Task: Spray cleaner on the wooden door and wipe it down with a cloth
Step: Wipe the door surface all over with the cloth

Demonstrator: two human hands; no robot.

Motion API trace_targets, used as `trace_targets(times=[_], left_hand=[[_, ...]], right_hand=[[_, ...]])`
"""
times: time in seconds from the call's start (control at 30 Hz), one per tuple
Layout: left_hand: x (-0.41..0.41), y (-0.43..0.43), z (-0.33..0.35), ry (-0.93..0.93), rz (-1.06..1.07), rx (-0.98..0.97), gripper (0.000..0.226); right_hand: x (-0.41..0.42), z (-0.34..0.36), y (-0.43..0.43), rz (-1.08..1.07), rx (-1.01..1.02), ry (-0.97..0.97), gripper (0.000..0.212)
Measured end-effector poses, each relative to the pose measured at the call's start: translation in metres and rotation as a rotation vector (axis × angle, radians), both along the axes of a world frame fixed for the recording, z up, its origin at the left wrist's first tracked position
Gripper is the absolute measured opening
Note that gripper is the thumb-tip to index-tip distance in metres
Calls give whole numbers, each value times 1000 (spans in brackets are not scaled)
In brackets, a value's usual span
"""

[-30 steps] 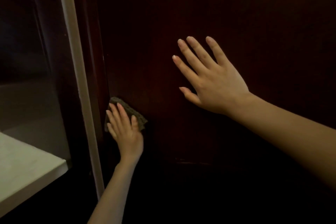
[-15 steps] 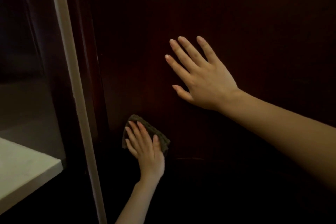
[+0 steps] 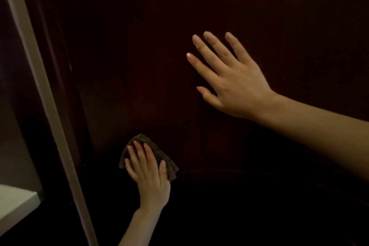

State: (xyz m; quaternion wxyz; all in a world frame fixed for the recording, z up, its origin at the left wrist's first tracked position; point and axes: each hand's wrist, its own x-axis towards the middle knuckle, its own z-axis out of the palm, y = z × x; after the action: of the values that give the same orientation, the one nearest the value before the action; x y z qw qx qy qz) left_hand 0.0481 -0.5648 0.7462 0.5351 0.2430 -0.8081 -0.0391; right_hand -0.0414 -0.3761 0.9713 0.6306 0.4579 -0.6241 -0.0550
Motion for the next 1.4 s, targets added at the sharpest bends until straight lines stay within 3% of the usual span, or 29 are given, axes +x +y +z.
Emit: trace_targets(times=[0.27,0.47,0.67,0.9,1.07,1.2,1.4], left_hand=[[-5,25,-24,-49,-59,-278,59],[-11,41,7,-32,-32,-164,61],[-14,55,-20,-133,-76,-237,60],[-21,60,25,-72,19,-186,54],[-27,89,2,-215,48,-372,59],[-24,87,3,-180,26,-494,52],[-26,102,24,-179,-69,-376,49]], right_hand=[[-4,-11,13,-46,-34,1,64],[-8,-15,38,-60,-38,-44,63],[-12,-29,57,-100,-48,-85,64],[-23,-34,78,-60,-152,-107,65],[-24,-39,77,-42,-191,-117,65],[-25,-36,85,-61,-189,-125,67],[-29,-31,103,-133,-220,-184,70]])
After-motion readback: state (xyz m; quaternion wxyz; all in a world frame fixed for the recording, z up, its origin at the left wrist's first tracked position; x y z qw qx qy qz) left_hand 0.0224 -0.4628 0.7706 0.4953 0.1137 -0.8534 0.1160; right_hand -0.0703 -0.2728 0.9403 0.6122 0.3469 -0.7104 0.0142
